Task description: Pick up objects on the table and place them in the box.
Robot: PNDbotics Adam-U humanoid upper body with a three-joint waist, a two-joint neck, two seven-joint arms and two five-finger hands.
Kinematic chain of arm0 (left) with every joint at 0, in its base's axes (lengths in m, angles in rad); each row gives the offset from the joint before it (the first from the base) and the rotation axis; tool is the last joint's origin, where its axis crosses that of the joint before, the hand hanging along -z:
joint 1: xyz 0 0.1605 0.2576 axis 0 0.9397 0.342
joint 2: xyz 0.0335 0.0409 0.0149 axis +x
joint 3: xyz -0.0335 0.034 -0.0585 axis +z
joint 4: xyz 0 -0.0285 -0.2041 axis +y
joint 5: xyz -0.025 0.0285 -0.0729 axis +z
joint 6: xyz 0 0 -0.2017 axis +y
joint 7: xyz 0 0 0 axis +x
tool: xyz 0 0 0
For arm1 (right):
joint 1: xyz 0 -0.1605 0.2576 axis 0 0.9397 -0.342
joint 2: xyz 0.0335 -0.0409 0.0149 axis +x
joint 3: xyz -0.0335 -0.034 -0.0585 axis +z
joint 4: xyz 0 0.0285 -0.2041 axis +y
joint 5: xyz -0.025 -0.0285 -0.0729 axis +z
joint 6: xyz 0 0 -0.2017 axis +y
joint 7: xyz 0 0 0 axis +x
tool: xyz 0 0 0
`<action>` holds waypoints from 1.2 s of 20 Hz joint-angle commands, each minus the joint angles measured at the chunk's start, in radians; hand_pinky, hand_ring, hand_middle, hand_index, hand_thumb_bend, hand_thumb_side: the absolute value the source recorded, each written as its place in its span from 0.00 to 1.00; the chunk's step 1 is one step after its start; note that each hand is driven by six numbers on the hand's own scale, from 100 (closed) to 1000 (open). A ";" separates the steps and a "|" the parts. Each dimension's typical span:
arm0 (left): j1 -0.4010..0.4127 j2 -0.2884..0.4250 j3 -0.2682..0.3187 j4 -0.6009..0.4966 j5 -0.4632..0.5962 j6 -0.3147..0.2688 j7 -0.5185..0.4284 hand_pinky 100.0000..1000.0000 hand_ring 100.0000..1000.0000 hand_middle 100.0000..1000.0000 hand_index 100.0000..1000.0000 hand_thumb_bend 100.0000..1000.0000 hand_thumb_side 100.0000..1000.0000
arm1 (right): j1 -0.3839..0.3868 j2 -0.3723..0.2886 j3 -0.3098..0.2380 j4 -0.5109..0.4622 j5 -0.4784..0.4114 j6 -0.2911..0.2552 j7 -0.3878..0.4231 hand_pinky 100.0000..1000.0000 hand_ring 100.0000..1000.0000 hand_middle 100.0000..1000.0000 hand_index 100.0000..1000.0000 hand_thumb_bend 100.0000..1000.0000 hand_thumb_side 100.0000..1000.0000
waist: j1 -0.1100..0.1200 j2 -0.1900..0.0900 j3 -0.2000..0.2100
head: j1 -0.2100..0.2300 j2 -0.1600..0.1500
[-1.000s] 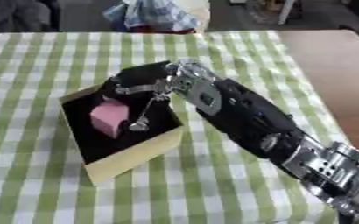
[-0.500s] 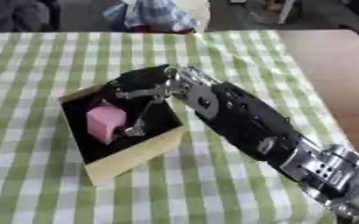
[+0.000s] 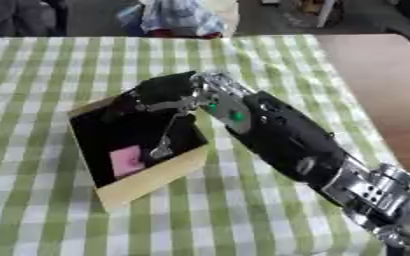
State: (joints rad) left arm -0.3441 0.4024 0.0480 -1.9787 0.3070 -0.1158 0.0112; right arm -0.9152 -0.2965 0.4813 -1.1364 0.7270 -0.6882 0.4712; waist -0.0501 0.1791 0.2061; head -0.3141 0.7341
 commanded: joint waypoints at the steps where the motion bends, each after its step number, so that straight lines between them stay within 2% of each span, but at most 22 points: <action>1: -0.013 0.013 0.007 -0.007 -0.004 -0.002 0.000 0.89 0.72 0.80 0.79 0.18 0.88 | -0.026 -0.040 -0.021 -0.033 -0.003 -0.158 0.144 0.76 0.82 0.88 0.98 0.29 0.52 | 0.006 -0.018 -0.003 | 0.004 -0.006; 5: -0.009 0.015 0.010 -0.007 -0.005 -0.002 0.002 0.89 0.72 0.80 0.79 0.18 0.88 | -0.023 -0.086 -0.055 -0.089 -0.059 -0.117 0.106 0.76 0.82 0.88 0.98 0.29 0.49 | 0.006 -0.020 -0.010 | 0.012 -0.006; 6: -0.009 0.015 0.011 -0.007 -0.006 -0.002 0.003 0.89 0.72 0.80 0.79 0.18 0.88 | -0.019 -0.099 -0.065 -0.110 -0.079 -0.103 0.097 0.76 0.82 0.88 0.98 0.23 0.53 | 0.006 -0.020 -0.012 | 0.015 -0.005; 7: -0.008 0.015 0.012 -0.007 -0.006 -0.002 0.004 0.89 0.72 0.80 0.79 0.18 0.88 | -0.015 -0.112 -0.075 -0.133 -0.100 -0.088 0.088 0.76 0.82 0.88 0.98 0.28 0.48 | 0.006 -0.019 -0.015 | 0.017 -0.005; 12: -0.002 0.017 0.020 -0.006 -0.012 -0.004 0.011 0.89 0.72 0.80 0.79 0.17 0.88 | 0.039 -0.191 -0.141 -0.281 -0.236 -0.012 0.036 0.75 0.82 0.88 0.99 0.23 0.45 | 0.005 -0.013 -0.031 | 0.047 -0.007; 17: 0.002 0.017 0.028 -0.006 -0.019 -0.006 0.019 0.89 0.72 0.80 0.79 0.17 0.89 | 0.128 -0.256 -0.246 -0.433 -0.403 0.085 -0.049 0.74 0.82 0.87 0.99 0.14 0.40 | 0.008 -0.003 -0.054 | 0.117 -0.016; 18: 0.002 0.016 0.029 -0.006 -0.021 -0.006 0.021 0.89 0.72 0.80 0.79 0.16 0.88 | 0.147 -0.266 -0.267 -0.459 -0.433 0.108 -0.065 0.73 0.82 0.87 0.99 0.07 0.44 | 0.009 -0.001 -0.057 | 0.130 -0.017; 19: 0.003 0.016 0.031 -0.005 -0.022 -0.006 0.023 0.89 0.72 0.80 0.79 0.17 0.89 | 0.169 -0.273 -0.290 -0.482 -0.462 0.131 -0.085 0.73 0.82 0.86 0.99 0.09 0.39 | 0.009 0.002 -0.060 | 0.143 -0.017; 20: 0.004 0.015 0.032 -0.005 -0.024 -0.006 0.024 0.89 0.72 0.80 0.79 0.17 0.89 | 0.190 -0.279 -0.311 -0.503 -0.491 0.154 -0.105 0.72 0.81 0.86 1.00 0.01 0.40 | 0.010 0.004 -0.062 | 0.154 -0.018; 24: 0.009 0.011 0.038 -0.003 -0.030 -0.007 0.029 0.89 0.72 0.80 0.78 0.17 0.90 | 0.290 -0.295 -0.385 -0.586 -0.591 0.232 -0.198 0.71 0.81 0.86 1.00 0.00 0.39 | 0.015 0.015 -0.073 | 0.190 -0.024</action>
State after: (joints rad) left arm -0.3275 0.4024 0.0731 -1.9730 0.2832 -0.1210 0.0347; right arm -0.6153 -0.5584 0.1298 -1.6790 0.1716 -0.4777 0.3000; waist -0.0400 0.2085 0.1328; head -0.1362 0.7199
